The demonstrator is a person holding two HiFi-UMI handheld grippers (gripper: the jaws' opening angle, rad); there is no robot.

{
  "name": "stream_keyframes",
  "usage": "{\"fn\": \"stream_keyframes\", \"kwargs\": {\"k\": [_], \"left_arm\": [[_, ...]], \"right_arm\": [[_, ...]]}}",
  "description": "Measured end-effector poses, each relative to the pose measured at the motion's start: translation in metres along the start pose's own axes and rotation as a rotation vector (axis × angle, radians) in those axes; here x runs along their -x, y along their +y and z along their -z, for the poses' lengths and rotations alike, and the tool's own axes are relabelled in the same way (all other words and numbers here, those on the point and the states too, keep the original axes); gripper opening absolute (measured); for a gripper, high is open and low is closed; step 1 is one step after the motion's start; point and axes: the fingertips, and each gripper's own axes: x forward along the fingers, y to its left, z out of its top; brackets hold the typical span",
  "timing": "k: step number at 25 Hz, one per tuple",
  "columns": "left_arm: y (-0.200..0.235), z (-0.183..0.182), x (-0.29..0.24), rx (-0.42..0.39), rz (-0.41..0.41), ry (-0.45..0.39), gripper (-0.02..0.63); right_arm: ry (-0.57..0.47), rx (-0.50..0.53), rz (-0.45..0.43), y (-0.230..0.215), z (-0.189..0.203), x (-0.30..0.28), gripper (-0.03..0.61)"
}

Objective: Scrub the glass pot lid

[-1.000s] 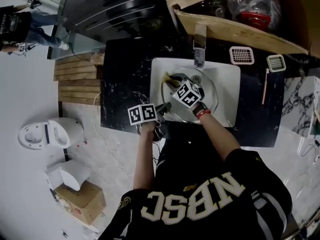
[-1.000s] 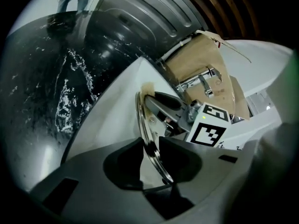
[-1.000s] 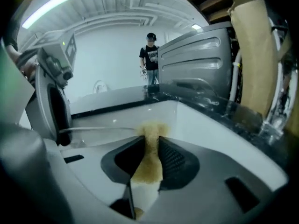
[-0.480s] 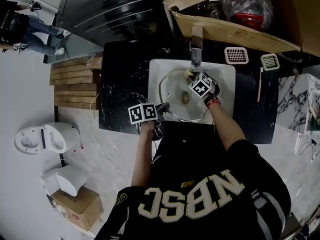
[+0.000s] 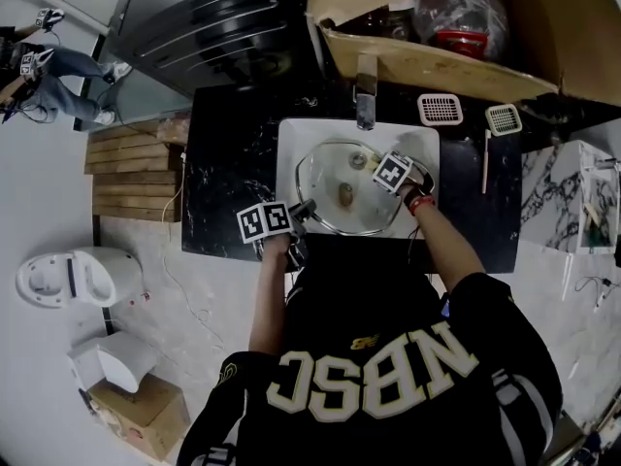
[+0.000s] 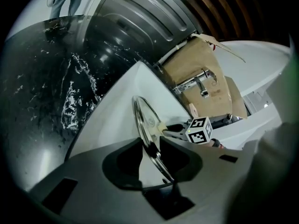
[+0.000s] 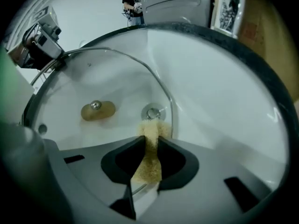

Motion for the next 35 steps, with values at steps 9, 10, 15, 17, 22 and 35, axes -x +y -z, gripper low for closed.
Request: {"fn": "stream_keyframes", "kwargs": {"k": [9,10,15,17,22,35], "left_arm": [[-0.002,-0.003,0.0,-0.018,0.004,-0.017,0.129],[-0.002,-0.003,0.0,-0.019,0.004,-0.019,0.13],[-0.002,-0.002,-0.001,-0.022,0.002,-0.018,0.131],[-0.002,-0.002,-0.001,-0.025,0.004,-0.017,0.132],[-0.004,-0.002,0.001,-0.031,0.004,-0.017,0.133],[0.0,-0.003,0.001,-0.094,-0.041,0.003,0.132]], "right_arm": [[0.143,0.07,-0.166,0.049,0.03,0.038,0.083],[0.138,0.06,-0.2,0.056,0.031,0.043,0.083],[0.094,0.07,-0.28,0.089,0.03,0.059,0.083],[0.08,0.078,-0.296,0.101,0.027,0.065,0.083],[-0.058,-0.007,-0.424,0.139,0.01,0.086,0.083],[-0.222,0.042,-0.452,0.184,-0.068,0.083,0.091]]}}
